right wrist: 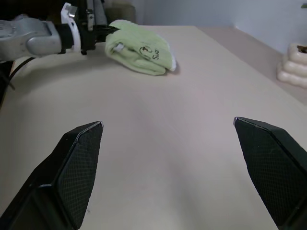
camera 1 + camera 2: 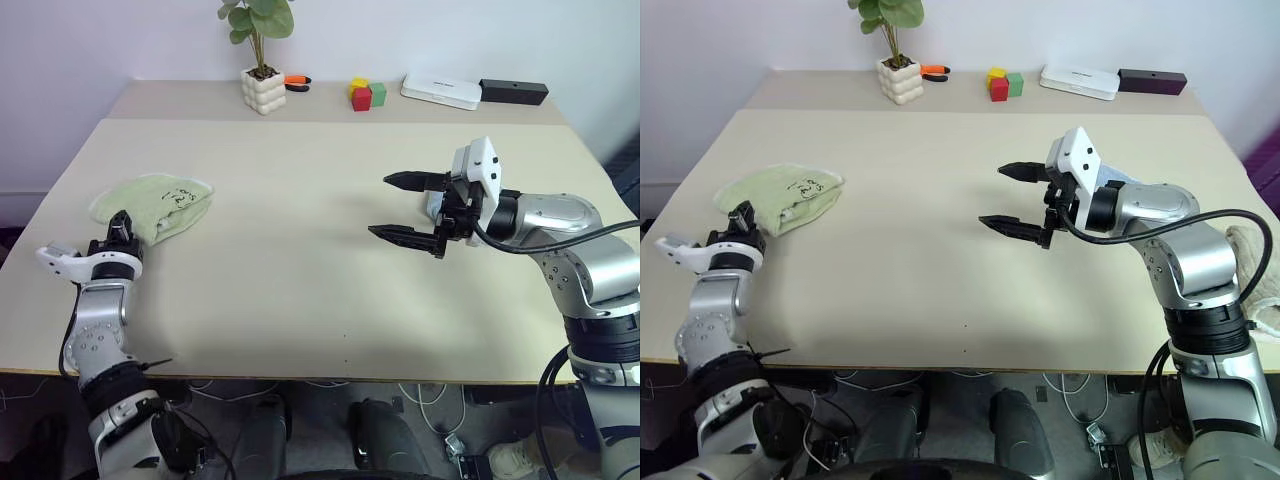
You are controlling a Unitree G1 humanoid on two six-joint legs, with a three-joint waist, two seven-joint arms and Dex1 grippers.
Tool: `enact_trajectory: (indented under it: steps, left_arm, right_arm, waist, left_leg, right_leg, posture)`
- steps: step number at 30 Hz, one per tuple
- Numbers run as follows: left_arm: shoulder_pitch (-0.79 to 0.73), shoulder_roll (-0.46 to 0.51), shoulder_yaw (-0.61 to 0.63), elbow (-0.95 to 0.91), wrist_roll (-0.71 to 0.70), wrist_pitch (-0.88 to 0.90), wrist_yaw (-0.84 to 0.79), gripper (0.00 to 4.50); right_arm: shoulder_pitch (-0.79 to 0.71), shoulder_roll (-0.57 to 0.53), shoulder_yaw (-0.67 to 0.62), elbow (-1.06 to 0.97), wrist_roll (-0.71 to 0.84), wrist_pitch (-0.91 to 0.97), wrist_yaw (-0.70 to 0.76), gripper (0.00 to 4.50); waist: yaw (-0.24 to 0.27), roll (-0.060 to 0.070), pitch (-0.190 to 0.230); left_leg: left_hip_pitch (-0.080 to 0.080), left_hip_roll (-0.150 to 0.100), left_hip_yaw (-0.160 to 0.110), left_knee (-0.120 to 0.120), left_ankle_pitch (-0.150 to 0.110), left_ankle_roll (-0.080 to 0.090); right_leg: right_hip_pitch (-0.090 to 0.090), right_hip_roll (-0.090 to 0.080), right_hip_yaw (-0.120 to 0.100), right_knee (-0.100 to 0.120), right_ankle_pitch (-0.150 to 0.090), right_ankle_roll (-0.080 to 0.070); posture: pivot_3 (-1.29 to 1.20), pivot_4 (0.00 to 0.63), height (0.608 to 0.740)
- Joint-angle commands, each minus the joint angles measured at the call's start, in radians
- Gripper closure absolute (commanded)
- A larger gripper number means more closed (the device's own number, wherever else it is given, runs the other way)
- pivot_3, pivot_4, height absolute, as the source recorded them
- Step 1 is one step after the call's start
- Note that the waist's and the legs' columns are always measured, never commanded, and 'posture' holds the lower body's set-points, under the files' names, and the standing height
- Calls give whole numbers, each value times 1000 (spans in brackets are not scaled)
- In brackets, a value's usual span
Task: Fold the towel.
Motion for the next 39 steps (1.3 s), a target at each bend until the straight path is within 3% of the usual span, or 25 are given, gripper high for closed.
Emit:
enact_trajectory:
  steps: [1, 7, 10, 17, 20, 24, 28, 32, 35, 39]
  left_arm:
    - [-39, 55, -24, 62, 94, -33, -34, 4479]
    - [-112, 69, -18, 179, 147, -52, -73, 4479]
    - [-116, 70, -26, 183, 172, -51, -89, 3492]
    - [-92, 64, -29, 36, 164, 11, -17, 77]
    - [1, 41, -40, -70, 182, 37, 29, 30]
    - [137, -13, -42, -269, 88, 113, 73, 30]
    - [250, -58, -127, -392, 109, 160, 63, 30]
    - [415, 15, -326, -606, 196, 234, -142, 30]
    - [502, 112, -408, -720, 226, 267, -277, 30]
    - [447, 257, -445, -690, 359, 201, -420, 30]
  right_arm:
    - [2, 3, -25, -42, 11, 1, -12, 0]
    - [11, 2, -30, -51, 13, 7, -23, 0]
    - [15, 1, -32, -53, 12, 9, -25, 0]
    - [11, 11, -27, -32, 8, -4, -23, 0]
    - [16, 22, -19, -14, -5, -27, -17, 0]
    - [16, 37, -10, -1, -18, -70, 3, 0]
    - [-1, 60, -6, 37, -20, -85, 12, 0]
    - [-14, 105, -62, 91, 39, -94, 24, 0]
    - [-45, 126, -134, 164, 100, -71, 19, 0]
    - [-43, 137, -143, 223, 87, -72, 5, 0]
  waist:
    - [0, 0, 0]
    - [2, 0, 0]
    - [1, 0, 0]
    - [0, 0, 0]
    - [-4, 0, 0]
    - [-2, 0, 0]
    - [6, -1, 0]
    - [1, -1, 0]
    - [0, 0, 0]
    - [1, 1, 0]
  left_leg:
    - [0, 0, 0, 0, 0, 0]
    - [0, 0, 0, 0, 0, 0]
    - [0, 0, 0, 0, 0, 0]
    - [0, 0, 0, 0, 0, 0]
    - [0, 0, 0, -1, 0, 0]
    - [1, 0, 0, -1, 0, 0]
    - [1, 0, -1, 0, 0, -1]
    - [1, 0, 0, 0, 0, -1]
    - [1, 0, 1, -1, 0, -1]
    - [2, 1, 1, -2, 0, -1]
  right_leg:
    - [0, 0, 0, 0, 0, 0]
    - [0, 0, 0, 0, 0, 1]
    - [0, 0, 0, 0, 0, 1]
    - [0, 0, 0, 0, 1, 1]
    - [0, 0, 0, 0, 1, 1]
    - [0, 0, 1, 0, 1, 1]
    - [1, 0, 0, 0, 0, 1]
    - [2, -1, 1, -1, 0, 0]
    - [0, 0, 1, 0, -1, -2]
    - [1, 0, 1, -1, -2, -6]
  posture:
    - [0, 150, 740]
    - [0, 150, 740]
    - [0, 150, 740]
    - [0, 150, 740]
    - [0, 150, 740]
    - [0, 150, 740]
    - [0, 150, 740]
    - [0, 150, 740]
    - [0, 150, 740]
    - [0, 150, 740]
